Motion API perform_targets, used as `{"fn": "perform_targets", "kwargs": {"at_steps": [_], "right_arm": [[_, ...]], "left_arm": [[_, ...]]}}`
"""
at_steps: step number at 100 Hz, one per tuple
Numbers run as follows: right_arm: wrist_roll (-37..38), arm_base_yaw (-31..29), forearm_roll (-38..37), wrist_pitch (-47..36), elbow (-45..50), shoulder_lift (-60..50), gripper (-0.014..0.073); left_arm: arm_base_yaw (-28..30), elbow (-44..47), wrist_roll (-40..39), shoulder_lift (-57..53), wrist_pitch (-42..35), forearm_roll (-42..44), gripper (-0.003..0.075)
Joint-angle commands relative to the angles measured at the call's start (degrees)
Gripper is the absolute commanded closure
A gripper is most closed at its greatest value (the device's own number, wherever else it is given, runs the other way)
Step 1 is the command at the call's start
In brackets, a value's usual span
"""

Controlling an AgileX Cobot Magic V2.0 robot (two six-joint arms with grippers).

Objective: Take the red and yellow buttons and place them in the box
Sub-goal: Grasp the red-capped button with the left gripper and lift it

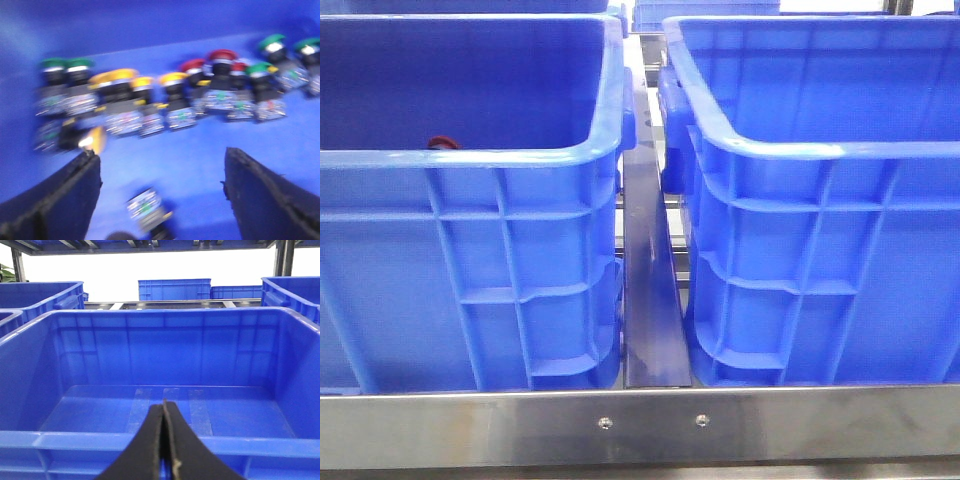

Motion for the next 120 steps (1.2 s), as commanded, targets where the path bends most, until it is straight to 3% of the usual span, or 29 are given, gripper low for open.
{"fn": "perform_targets", "kwargs": {"at_steps": [1, 28, 52, 109, 120], "right_arm": [[-0.2, -0.3, -0.5, -4.7, -1.1, -1.4, 0.0662], [-0.2, -0.3, -0.5, -4.7, -1.1, -1.4, 0.0662], [-0.2, -0.3, -0.5, -4.7, -1.1, -1.4, 0.0662], [-0.2, -0.3, -0.5, -4.7, -1.1, -1.4, 0.0662], [-0.2, -0.3, -0.5, -4.7, -1.1, -1.4, 0.0662]], "left_arm": [[-2.8, -4.0, 0.4, 2.9, -4.2, -0.7, 0.0249], [-8.8, -13.0, 0.4, 17.0, -4.5, 1.4, 0.0249], [-9.9, -18.9, 0.4, 26.7, -4.5, 2.4, 0.0249], [-9.7, -20.1, 0.4, 35.5, -5.9, 4.9, 0.0251], [-9.7, -20.1, 0.4, 35.9, -6.0, 4.9, 0.0293]]}}
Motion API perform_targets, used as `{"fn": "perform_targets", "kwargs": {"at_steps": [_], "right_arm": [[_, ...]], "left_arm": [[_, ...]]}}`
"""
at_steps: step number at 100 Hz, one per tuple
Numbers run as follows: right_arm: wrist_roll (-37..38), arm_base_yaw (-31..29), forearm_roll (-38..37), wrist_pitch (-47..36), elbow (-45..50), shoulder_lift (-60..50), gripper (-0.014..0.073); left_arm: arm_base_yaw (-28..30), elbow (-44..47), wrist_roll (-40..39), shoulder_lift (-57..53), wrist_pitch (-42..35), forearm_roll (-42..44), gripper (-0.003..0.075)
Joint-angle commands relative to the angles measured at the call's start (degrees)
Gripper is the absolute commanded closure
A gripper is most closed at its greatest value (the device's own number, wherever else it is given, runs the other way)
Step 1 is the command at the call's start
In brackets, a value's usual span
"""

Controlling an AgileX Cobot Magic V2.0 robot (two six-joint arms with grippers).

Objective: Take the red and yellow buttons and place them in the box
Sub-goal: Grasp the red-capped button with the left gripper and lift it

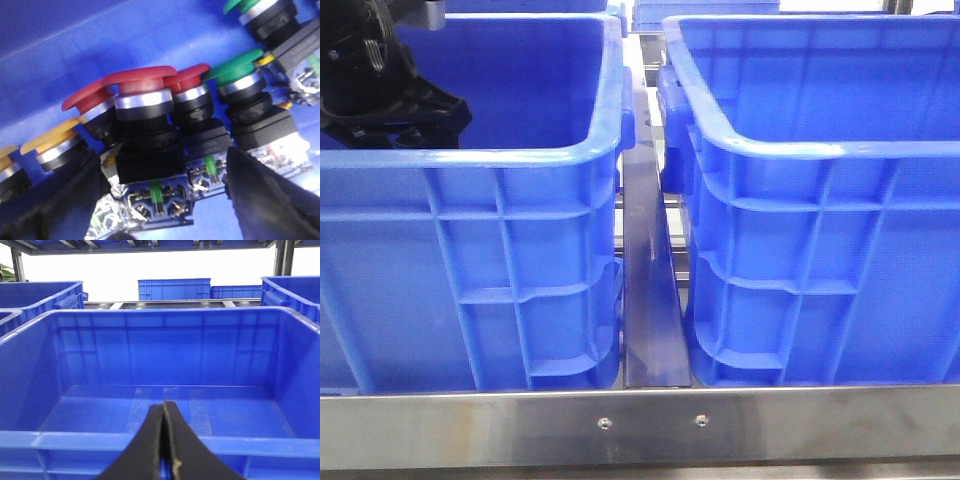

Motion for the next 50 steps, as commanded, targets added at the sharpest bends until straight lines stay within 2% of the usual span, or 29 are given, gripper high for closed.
{"fn": "perform_targets", "kwargs": {"at_steps": [1, 17, 36, 50], "right_arm": [[-0.2, -0.3, -0.5, -4.7, -1.1, -1.4, 0.0662], [-0.2, -0.3, -0.5, -4.7, -1.1, -1.4, 0.0662], [-0.2, -0.3, -0.5, -4.7, -1.1, -1.4, 0.0662], [-0.2, -0.3, -0.5, -4.7, -1.1, -1.4, 0.0662]], "left_arm": [[-0.3, -1.7, -0.1, -2.2, -3.0, 0.0, 0.03], [-0.3, -1.7, -0.1, -2.1, -3.4, 0.0, 0.0398], [-0.3, -1.7, -0.1, -2.1, -3.8, 0.0, 0.0581], [-0.3, -1.7, -0.1, -2.5, -3.8, 0.6, 0.0676]]}}
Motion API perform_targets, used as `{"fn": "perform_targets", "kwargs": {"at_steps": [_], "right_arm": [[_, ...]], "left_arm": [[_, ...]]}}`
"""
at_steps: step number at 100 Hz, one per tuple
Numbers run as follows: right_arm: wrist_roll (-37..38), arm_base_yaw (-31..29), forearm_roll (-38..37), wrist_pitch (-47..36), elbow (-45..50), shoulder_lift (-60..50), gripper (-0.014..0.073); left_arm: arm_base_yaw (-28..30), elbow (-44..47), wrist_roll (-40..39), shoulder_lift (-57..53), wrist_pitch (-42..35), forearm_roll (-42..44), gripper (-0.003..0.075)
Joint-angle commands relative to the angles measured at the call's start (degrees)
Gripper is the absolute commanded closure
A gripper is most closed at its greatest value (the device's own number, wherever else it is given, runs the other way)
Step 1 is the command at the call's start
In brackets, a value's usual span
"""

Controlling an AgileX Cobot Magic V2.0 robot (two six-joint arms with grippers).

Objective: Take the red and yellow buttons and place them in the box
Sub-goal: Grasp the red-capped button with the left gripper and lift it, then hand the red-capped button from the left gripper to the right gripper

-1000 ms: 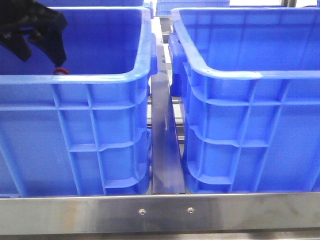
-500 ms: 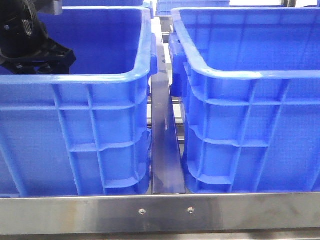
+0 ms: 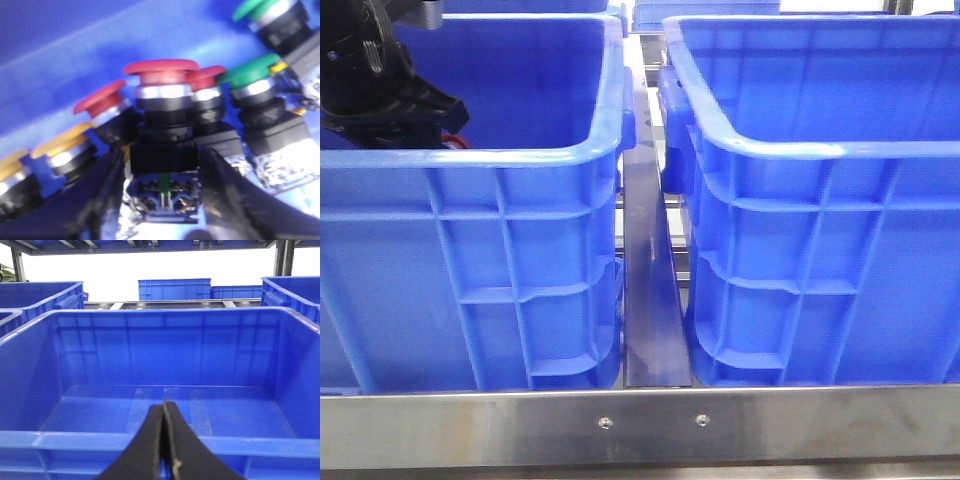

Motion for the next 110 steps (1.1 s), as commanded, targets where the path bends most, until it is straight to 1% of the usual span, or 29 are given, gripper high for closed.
{"fn": "perform_targets", "kwargs": {"at_steps": [1, 12, 21, 35, 47, 61, 79, 99, 110], "right_arm": [[-0.2, -0.3, -0.5, -4.7, -1.1, -1.4, 0.0662], [-0.2, -0.3, -0.5, -4.7, -1.1, -1.4, 0.0662], [-0.2, -0.3, -0.5, -4.7, -1.1, -1.4, 0.0662], [-0.2, -0.3, -0.5, -4.7, -1.1, -1.4, 0.0662], [-0.2, -0.3, -0.5, -4.7, -1.1, -1.4, 0.0662], [-0.2, -0.3, -0.5, -4.7, -1.1, -1.4, 0.0662], [-0.2, -0.3, -0.5, -4.7, -1.1, -1.4, 0.0662], [-0.2, -0.3, -0.5, -4.7, -1.1, -1.4, 0.0662], [-0.2, -0.3, -0.5, -4.8, -1.1, -1.4, 0.0662]], "left_arm": [[-0.3, -1.7, -0.1, -2.6, -2.8, 0.0, 0.0679], [-0.3, -1.7, -0.1, -4.4, -1.9, 0.1, 0.0715], [-0.9, -1.7, -0.1, -7.1, -1.0, 0.1, 0.0729], [-2.6, -1.7, -0.1, -12.9, 0.3, -0.5, 0.0731], [-5.5, -1.4, -0.1, -18.1, 1.7, -1.9, 0.0731], [-10.7, -0.4, -0.1, -23.8, 2.1, -2.6, 0.0731], [-19.6, 0.7, -0.1, -28.9, 3.1, -3.1, 0.0731], [-30.2, 1.1, -0.1, -31.0, 3.2, -3.1, 0.0732], [-34.3, 1.1, -0.1, -31.0, 3.2, -3.1, 0.0732]]}}
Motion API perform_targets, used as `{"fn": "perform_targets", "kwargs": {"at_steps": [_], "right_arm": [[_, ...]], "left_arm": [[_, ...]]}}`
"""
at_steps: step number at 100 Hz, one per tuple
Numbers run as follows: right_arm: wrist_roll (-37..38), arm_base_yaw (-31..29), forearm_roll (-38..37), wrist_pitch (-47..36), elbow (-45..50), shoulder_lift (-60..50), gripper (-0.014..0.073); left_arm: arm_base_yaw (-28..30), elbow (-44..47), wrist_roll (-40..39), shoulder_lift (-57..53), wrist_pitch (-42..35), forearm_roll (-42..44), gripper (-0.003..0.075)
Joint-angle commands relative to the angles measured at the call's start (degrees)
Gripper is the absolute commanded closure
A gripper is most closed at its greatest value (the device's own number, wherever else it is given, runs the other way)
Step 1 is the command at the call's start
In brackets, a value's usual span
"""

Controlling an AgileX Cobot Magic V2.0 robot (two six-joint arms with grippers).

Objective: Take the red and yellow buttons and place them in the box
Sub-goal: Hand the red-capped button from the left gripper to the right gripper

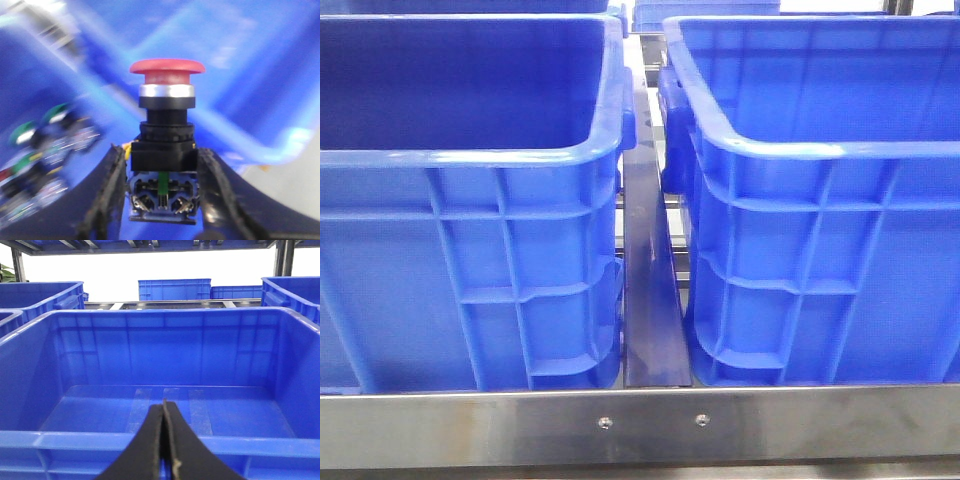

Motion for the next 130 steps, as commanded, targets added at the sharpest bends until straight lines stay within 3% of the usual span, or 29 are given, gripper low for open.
{"fn": "perform_targets", "kwargs": {"at_steps": [1, 28, 51, 78, 107, 118, 130], "right_arm": [[-0.2, -0.3, -0.5, -4.8, -1.1, -1.4, 0.0662], [1.9, -0.3, 2.7, -3.4, -3.6, -1.4, 0.0662], [2.2, -0.3, 6.3, 16.6, -18.6, 1.3, 0.0662], [2.2, -0.3, 10.0, 35.9, -39.0, 15.8, 0.0662], [2.2, -0.3, 15.4, 37.7, -43.2, 23.4, 0.0656], [2.2, -0.3, 17.4, 38.0, -42.6, 23.8, 0.0571], [2.2, -0.3, 19.8, 38.2, -42.6, 23.8, 0.0354]], "left_arm": [[-3.2, -1.6, -0.1, -1.9, -3.5, -0.4, 0.0732], [-5.0, -1.6, -0.1, -1.9, -3.9, -0.6, 0.0732], [-5.0, -1.6, -0.1, -1.9, -3.9, -0.7, 0.0732], [-5.0, -1.6, -0.1, -1.9, -3.9, -0.7, 0.0732], [-5.0, -1.6, -0.1, -1.9, -3.9, -0.7, 0.0732], [-5.0, -1.6, -0.1, -1.9, -3.9, -0.7, 0.0732], [-5.0, -1.6, -0.1, -1.9, -4.0, -0.7, 0.0732]]}}
